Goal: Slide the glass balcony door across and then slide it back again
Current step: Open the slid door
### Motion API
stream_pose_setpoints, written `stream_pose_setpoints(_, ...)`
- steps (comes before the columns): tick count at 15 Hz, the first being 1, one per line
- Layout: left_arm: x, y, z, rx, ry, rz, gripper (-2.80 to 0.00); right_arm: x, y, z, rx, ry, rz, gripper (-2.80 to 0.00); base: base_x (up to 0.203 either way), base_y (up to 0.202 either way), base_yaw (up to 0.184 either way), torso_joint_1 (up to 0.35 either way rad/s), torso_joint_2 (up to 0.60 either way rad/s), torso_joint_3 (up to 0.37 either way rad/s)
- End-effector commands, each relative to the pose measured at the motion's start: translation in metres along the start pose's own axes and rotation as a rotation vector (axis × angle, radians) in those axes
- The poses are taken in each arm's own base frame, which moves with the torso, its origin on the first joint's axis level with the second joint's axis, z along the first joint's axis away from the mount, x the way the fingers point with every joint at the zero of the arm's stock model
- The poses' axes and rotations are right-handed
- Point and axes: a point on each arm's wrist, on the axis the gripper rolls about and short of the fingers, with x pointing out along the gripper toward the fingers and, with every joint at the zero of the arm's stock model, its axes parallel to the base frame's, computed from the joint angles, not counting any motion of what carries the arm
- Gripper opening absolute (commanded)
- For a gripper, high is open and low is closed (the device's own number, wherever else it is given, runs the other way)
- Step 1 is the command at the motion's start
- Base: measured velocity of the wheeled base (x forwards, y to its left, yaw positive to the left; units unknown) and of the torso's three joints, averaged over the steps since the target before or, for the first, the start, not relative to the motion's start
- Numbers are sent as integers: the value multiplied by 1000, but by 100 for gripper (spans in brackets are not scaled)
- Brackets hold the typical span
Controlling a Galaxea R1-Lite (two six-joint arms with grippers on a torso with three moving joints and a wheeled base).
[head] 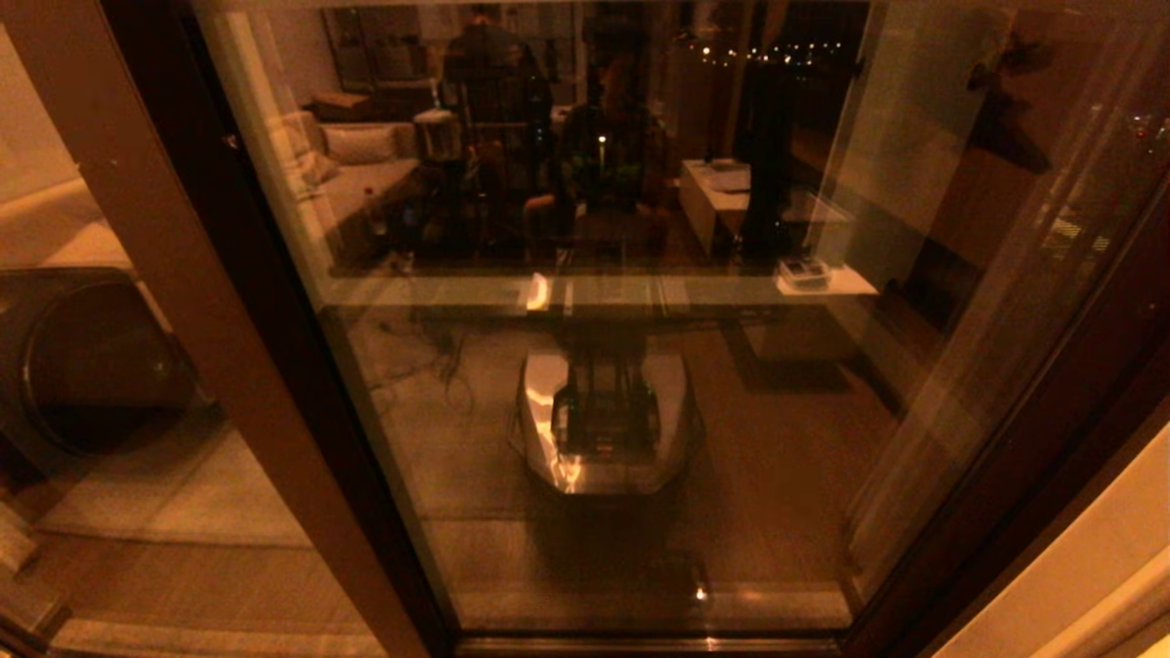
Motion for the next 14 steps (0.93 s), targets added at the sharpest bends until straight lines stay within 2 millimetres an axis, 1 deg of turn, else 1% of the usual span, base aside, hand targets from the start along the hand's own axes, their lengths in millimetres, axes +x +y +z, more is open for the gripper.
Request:
stream_pose_setpoints(1, 0, 0, 0, 0, -1, 1, -280, 16, -18, 0, 29, -2, 123, -280, 0, 0, 0, 0, 0, 0)
stream_pose_setpoints(4, 0, 0, 0, 0, 0, -1, -280, 28, -26, 9, 31, -26, 163, -280, 0, 0, 0, 0, 0, 0)
stream_pose_setpoints(6, 0, 0, 0, 0, 0, 1, -280, 33, -27, 20, 26, -66, 235, -280, 0, 0, 0, 0, 0, 0)
stream_pose_setpoints(9, 0, 0, 0, 0, -1, 1, -280, 40, -30, 37, 12, -114, 265, -280, 0, 0, 0, 0, 0, 0)
stream_pose_setpoints(12, 0, 0, 0, 0, -1, 1, -280, 40, -18, 40, -5, -113, 306, -280, 0, 0, 0, 0, 0, 0)
stream_pose_setpoints(14, 0, 0, 0, 0, 0, 1, -280, 45, -15, 28, 5, -71, 320, -280, 0, 0, 0, 0, 0, 0)
